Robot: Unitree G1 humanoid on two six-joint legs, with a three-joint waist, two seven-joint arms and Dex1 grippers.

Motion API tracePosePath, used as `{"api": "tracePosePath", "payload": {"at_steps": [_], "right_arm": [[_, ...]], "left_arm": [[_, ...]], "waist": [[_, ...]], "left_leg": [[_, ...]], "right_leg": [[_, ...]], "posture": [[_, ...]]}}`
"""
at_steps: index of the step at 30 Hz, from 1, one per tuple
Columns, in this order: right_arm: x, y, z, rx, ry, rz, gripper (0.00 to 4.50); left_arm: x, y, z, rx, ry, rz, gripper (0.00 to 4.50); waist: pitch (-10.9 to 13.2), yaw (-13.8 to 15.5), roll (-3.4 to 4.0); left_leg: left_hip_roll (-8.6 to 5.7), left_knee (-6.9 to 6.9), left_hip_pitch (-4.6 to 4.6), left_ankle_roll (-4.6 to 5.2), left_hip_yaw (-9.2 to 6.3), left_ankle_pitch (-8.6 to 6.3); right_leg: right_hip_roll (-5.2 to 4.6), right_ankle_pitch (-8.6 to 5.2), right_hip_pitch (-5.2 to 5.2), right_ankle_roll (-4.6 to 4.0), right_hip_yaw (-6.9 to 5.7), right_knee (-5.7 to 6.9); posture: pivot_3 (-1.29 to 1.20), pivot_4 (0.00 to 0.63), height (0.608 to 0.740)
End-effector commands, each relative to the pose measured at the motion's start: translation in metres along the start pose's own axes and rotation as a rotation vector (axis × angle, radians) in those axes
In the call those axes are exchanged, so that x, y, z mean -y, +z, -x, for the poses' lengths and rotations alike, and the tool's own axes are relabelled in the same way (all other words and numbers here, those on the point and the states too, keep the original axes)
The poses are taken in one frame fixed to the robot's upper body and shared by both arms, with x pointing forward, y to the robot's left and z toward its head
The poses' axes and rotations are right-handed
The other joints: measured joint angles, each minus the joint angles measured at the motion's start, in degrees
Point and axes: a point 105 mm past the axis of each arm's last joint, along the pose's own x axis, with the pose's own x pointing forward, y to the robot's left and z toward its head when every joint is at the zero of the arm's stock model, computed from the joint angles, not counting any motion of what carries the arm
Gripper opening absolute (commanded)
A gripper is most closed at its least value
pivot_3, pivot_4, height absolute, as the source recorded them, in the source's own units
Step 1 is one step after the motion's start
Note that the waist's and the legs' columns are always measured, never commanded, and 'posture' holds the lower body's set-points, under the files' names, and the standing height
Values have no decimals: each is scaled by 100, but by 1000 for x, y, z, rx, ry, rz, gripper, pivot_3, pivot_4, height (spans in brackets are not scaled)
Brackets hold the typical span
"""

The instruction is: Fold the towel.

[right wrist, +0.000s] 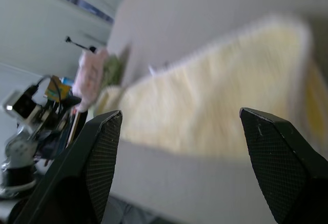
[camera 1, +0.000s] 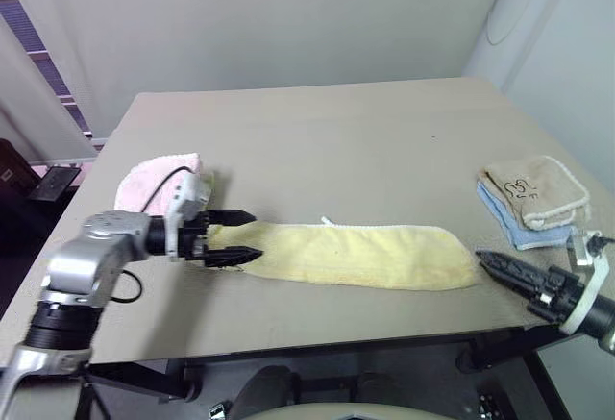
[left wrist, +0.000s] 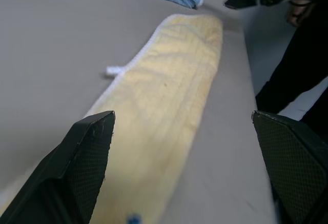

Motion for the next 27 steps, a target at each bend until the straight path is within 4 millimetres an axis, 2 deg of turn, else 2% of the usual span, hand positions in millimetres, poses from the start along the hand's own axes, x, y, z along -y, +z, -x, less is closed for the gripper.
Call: {"api": "tracePosePath", "payload": {"at_steps": [1, 5, 9, 16, 23, 26, 27], "right_arm": [[1, -2, -1, 9, -3, -32, 3823], [11, -10, -7, -14, -43, -77, 3823], [21, -12, -14, -16, -72, -128, 3823], [43, -3, -40, 62, -149, -191, 3823], [51, 4, -44, 108, -185, -205, 3823], [50, 6, -44, 107, -181, -205, 3215], [51, 7, -44, 117, -187, -208, 2877]], "left_arm": [[-7, 2, -8, -14, 3, -49, 4500], [-15, -7, -23, -27, 18, -70, 4500], [-12, -11, -31, -32, -3, -92, 4500], [0, -11, -28, -27, -46, -156, 4500], [1, -13, -27, -29, -39, -157, 4500], [1, -13, -25, -30, -33, -157, 4500], [0, -13, -25, -30, -29, -159, 4500]], "waist": [[-1, -39, -2], [-2, -44, 0], [-1, -17, -2], [-3, -3, -1], [-9, -8, -11], [-8, -9, -10], [-8, -9, -10]], "left_leg": [[0, 0, 0, 0, 2, 0], [0, 3, 2, 0, 2, 0], [0, 3, 0, 1, 1, 1], [1, 3, 0, 1, 1, 1], [1, 14, 6, 2, 1, 0], [1, 15, 6, 2, 1, 0], [1, 15, 6, 2, 1, 0]], "right_leg": [[1, 0, -2, 0, 2, 0], [1, 1, 3, 1, 0, 0], [1, 0, 1, 2, 0, -2], [1, 1, 0, 2, -1, -1], [2, 2, 17, 2, -1, -1], [2, 3, 18, 3, -1, -1], [2, 3, 18, 3, -1, -1]], "posture": [[0, 0, 740], [0, 0, 740], [0, 0, 740], [0, 0, 740], [0, 0, 740], [0, 0, 740], [0, 0, 740]]}}
